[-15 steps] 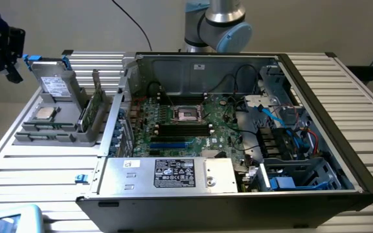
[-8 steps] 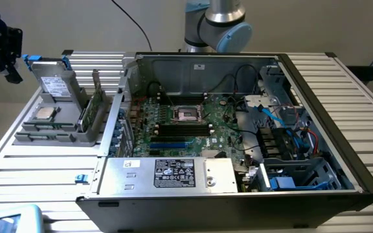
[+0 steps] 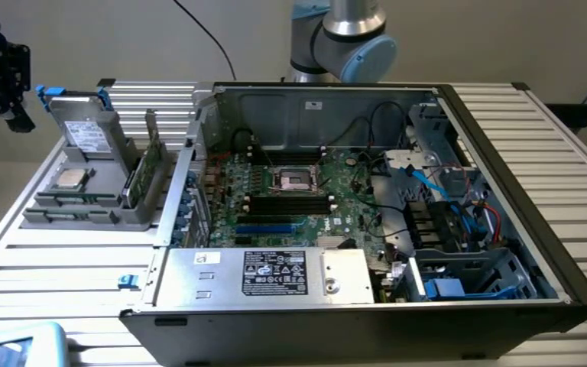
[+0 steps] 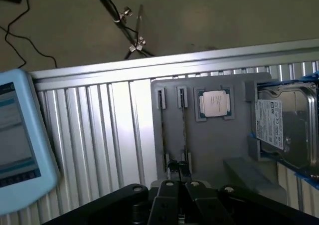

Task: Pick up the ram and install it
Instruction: 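Pick up the ram and move it above insertion slot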

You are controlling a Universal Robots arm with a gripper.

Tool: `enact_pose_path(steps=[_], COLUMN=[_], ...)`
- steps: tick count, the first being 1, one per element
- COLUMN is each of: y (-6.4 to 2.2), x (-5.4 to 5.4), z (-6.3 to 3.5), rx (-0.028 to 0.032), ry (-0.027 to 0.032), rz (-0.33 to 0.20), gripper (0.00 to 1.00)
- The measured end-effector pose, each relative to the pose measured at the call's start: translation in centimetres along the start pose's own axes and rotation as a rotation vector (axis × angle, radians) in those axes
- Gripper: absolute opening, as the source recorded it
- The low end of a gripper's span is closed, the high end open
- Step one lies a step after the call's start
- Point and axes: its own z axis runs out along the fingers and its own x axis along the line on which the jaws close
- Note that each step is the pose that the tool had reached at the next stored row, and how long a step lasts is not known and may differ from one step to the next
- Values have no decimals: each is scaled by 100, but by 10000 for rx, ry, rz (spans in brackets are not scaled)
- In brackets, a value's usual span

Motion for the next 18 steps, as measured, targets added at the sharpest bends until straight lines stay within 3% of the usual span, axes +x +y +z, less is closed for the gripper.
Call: enact_pose_path(steps=[2,9,18], y=[0,0,0], x=[0,0,0], z=[0,0,0], rx=[13,12,12], ry=[55,63,63], rz=[-318,-343,-343], gripper=[11,12,48])
